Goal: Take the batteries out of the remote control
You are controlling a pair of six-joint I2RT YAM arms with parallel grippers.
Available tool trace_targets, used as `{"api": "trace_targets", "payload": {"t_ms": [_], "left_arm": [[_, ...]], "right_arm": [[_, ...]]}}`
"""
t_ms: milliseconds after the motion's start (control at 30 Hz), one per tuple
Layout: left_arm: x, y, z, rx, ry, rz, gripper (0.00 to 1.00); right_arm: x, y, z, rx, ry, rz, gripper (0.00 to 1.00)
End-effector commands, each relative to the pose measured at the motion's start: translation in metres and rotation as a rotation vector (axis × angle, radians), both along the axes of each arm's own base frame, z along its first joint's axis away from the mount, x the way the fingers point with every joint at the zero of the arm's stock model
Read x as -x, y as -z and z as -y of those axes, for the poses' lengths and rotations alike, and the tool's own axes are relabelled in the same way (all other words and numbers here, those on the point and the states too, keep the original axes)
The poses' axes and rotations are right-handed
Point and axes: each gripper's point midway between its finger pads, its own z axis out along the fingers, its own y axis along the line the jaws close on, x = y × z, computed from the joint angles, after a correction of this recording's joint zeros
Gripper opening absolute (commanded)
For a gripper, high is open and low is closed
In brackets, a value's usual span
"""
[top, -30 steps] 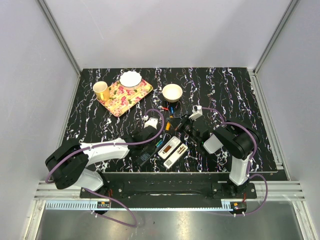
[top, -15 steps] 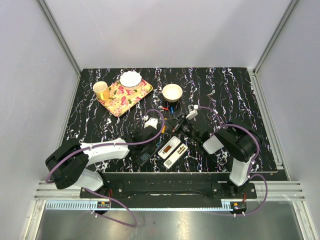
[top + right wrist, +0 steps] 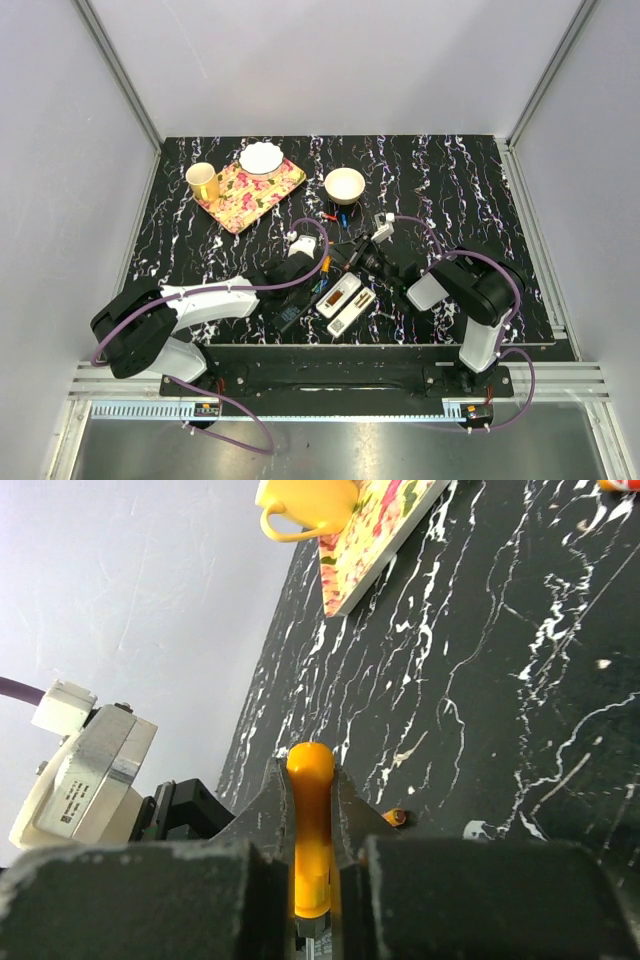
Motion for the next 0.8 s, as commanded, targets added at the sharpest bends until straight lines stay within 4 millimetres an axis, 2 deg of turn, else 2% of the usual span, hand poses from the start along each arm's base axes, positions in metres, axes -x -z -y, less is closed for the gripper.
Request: {"api": "trace_targets", "payload": {"t_ms": [0, 267, 400, 633, 767], "left_arm": [[0.041, 0.043, -0.019, -0.1, 0.045, -0.184, 0.17], [0.042, 0.044, -0.019, -0.106, 0.045, -0.184, 0.17], [0.043, 0.044, -0.019, -0.107, 0.048, -0.184, 0.17], [0.042, 0.043, -0.019, -0.109, 0.047, -0.18, 0.17], [0.042, 0.043, -0.019, -0.109, 0.047, -0.18, 0.17]], "right_arm": [[-0.011, -0.076, 0.016, -0.109, 0.116, 0.294, 0.0], [-0.024, -0.088, 0.028, -0.047, 0.206, 0.399, 0.0], [-0.036, -0.083, 0.039, 0.009, 0.281, 0.425, 0.0], [-0.046, -0.078, 0.05, 0.068, 0.331, 0.453, 0.0], [-0.034, -0.091, 0.033, 0.046, 0.222, 0.508, 0.0]]}}
